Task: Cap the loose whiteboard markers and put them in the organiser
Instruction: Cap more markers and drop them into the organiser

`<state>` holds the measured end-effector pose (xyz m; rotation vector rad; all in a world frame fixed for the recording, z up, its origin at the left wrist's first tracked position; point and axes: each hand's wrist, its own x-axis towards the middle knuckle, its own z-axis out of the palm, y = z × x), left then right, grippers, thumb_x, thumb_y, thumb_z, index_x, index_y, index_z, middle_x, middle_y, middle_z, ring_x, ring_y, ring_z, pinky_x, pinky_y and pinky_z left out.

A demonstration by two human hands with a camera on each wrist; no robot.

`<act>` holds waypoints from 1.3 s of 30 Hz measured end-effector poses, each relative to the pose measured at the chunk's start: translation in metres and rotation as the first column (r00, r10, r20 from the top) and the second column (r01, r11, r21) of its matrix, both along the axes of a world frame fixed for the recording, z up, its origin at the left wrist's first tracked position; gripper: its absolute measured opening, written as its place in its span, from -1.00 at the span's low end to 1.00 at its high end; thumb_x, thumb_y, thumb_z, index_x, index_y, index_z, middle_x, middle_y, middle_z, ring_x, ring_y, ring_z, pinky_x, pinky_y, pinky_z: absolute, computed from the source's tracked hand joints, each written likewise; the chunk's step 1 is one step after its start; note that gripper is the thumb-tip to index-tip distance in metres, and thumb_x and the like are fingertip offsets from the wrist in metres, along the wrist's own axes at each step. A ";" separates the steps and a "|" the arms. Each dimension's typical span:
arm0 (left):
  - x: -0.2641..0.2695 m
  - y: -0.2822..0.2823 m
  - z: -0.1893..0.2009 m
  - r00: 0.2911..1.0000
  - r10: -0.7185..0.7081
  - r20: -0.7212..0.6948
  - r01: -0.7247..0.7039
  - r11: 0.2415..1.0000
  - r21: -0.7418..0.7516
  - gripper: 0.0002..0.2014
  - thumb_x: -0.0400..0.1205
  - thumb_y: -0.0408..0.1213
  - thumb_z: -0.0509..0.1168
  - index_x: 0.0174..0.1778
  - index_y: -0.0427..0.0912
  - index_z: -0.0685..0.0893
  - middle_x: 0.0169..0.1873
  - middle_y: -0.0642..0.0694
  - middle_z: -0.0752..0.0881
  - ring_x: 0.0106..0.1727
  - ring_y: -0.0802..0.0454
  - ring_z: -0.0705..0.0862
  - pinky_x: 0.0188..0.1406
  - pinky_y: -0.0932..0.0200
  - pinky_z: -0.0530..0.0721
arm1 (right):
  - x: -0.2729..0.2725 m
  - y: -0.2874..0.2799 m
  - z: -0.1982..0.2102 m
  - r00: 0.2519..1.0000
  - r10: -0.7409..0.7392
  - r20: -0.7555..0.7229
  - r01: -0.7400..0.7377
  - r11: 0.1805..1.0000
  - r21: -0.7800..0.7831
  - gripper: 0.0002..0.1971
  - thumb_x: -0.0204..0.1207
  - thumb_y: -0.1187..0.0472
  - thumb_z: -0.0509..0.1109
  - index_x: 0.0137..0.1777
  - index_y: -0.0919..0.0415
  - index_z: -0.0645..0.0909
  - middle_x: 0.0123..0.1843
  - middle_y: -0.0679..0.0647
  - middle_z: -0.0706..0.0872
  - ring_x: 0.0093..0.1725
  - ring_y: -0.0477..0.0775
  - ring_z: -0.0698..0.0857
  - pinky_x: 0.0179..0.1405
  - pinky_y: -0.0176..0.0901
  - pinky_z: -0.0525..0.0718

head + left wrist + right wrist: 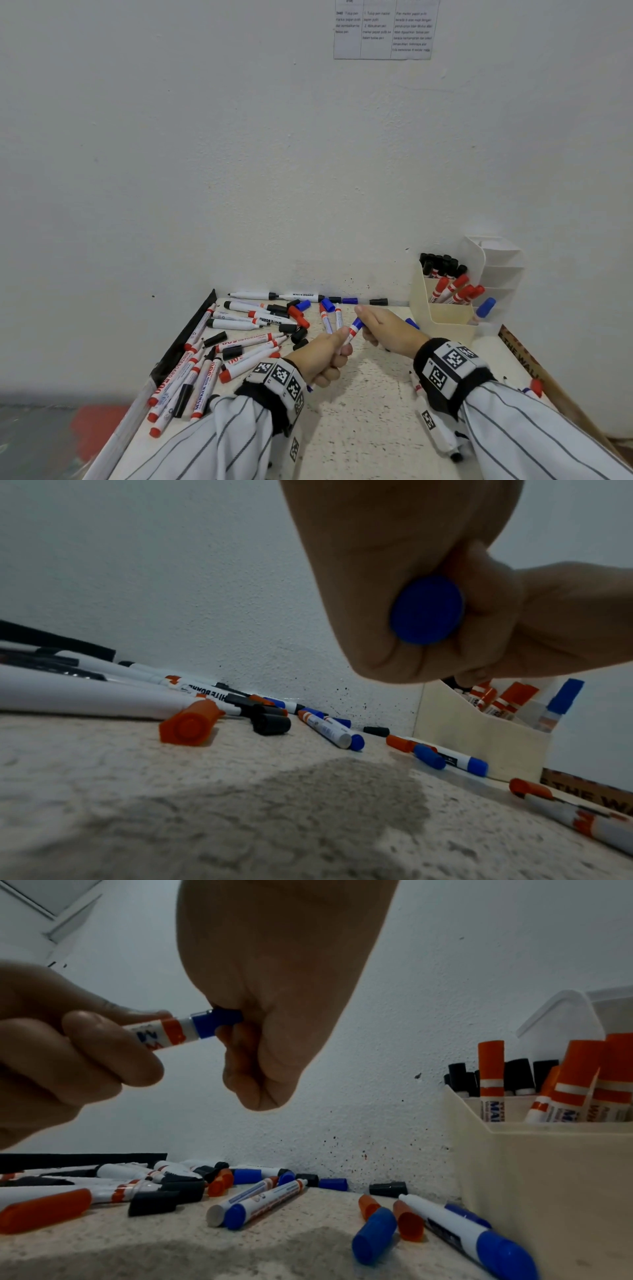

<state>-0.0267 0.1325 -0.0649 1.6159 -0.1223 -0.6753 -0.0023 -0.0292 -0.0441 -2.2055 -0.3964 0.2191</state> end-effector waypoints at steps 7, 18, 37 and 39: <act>0.012 -0.017 0.004 0.978 0.031 0.206 -0.057 0.991 0.121 -0.67 0.74 0.02 -0.01 0.04 -0.08 0.57 -0.27 0.05 0.59 -0.31 0.13 0.55 -0.23 0.23 0.53 | 0.010 -0.022 0.031 1.000 -0.007 -0.009 0.006 1.000 -0.030 -0.71 0.69 0.07 0.15 0.04 0.30 0.55 -0.20 0.00 0.66 -0.35 -0.12 0.64 -0.32 -0.24 0.59; 0.043 -0.020 -0.028 0.903 -0.300 0.308 -0.064 0.616 0.785 -0.43 0.75 -0.16 0.01 0.62 -0.35 0.06 0.64 -0.23 0.01 0.63 -0.12 0.08 0.59 -0.05 0.18 | 0.032 -0.108 0.077 0.716 -0.574 0.398 0.560 0.812 0.164 -0.78 0.70 0.23 0.10 0.22 0.29 0.49 -0.02 0.15 0.61 -0.10 0.12 0.60 -0.12 -0.14 0.51; 0.037 -0.012 -0.030 0.917 -0.168 0.362 -0.268 0.413 0.870 -0.64 0.65 -0.09 0.21 0.28 -0.23 0.52 0.12 -0.11 0.61 0.11 0.02 0.63 -0.03 0.24 0.55 | 0.027 -0.120 0.023 0.734 -0.450 0.509 0.617 0.755 -0.222 -0.83 0.50 0.32 0.36 0.07 0.32 0.63 -0.02 0.13 0.50 -0.07 0.05 0.48 -0.05 -0.19 0.49; 0.035 -0.010 -0.031 0.922 -0.148 0.358 -0.272 0.411 0.870 -0.62 0.65 -0.10 0.25 0.31 -0.23 0.48 0.23 -0.13 0.59 0.19 0.00 0.62 0.04 0.23 0.57 | 0.026 -0.121 0.019 0.749 -0.417 0.515 0.621 0.713 -0.325 -0.84 0.48 0.28 0.36 0.04 0.21 0.59 -0.02 0.12 0.59 -0.07 0.06 0.54 -0.01 -0.09 0.58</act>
